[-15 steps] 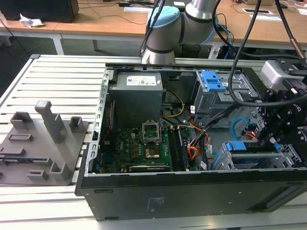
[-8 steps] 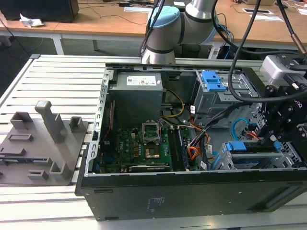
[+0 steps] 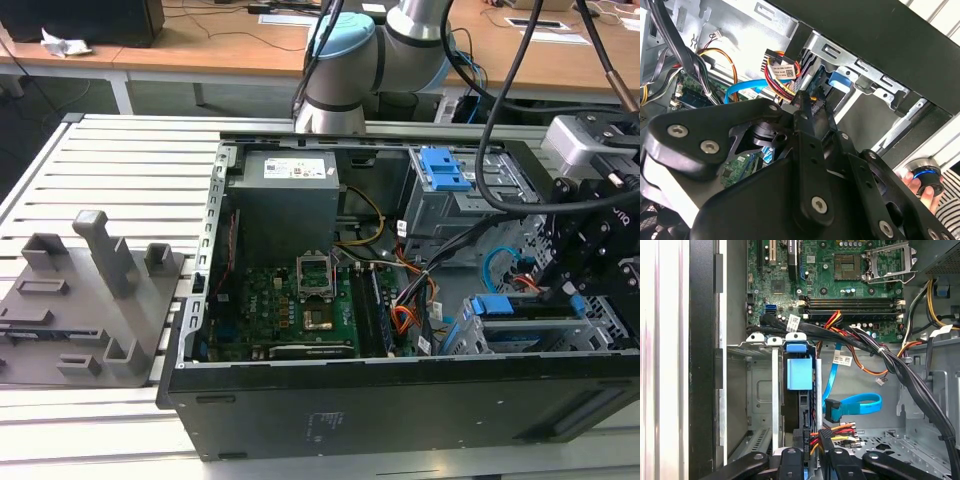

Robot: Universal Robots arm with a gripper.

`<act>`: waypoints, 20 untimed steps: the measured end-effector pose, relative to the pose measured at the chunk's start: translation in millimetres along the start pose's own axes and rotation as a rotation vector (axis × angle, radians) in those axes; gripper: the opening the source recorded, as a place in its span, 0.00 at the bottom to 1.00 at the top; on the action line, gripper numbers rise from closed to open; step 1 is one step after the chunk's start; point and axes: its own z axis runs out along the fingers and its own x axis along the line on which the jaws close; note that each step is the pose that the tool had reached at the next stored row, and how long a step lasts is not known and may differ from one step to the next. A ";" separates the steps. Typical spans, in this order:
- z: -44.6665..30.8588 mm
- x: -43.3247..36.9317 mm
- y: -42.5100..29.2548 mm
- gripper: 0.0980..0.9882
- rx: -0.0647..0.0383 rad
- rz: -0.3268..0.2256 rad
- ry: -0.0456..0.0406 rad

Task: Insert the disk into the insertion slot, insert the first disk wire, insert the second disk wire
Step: 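Insert the first disk wire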

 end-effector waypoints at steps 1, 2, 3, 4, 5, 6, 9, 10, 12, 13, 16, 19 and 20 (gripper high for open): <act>0.0 0.0 0.0 0.17 0.000 0.000 0.0001; 0.0 0.0 0.0 0.10 0.000 0.000 0.0001; 0.0 0.0 0.0 0.10 0.000 0.000 0.0001; 0.0 0.0 0.0 0.07 0.000 0.000 0.0000; 0.0 0.0 0.0 0.07 0.000 0.000 0.0000; 0.0 0.0 0.0 0.07 0.000 0.000 0.0001; 0.1 0.2 -0.1 0.07 0.000 0.000 -0.0001; 0.3 0.7 -0.5 0.07 0.000 0.000 -0.0001; 0.5 1.5 -2.0 0.07 0.000 0.000 -0.0001; 0.7 2.0 -2.3 0.07 0.000 0.000 -0.0001; 1.6 2.9 -2.8 0.07 0.000 0.000 -0.0003; 2.9 3.2 -2.9 0.07 0.000 0.000 0.0003; 3.1 3.1 -3.0 0.07 0.000 0.000 0.0000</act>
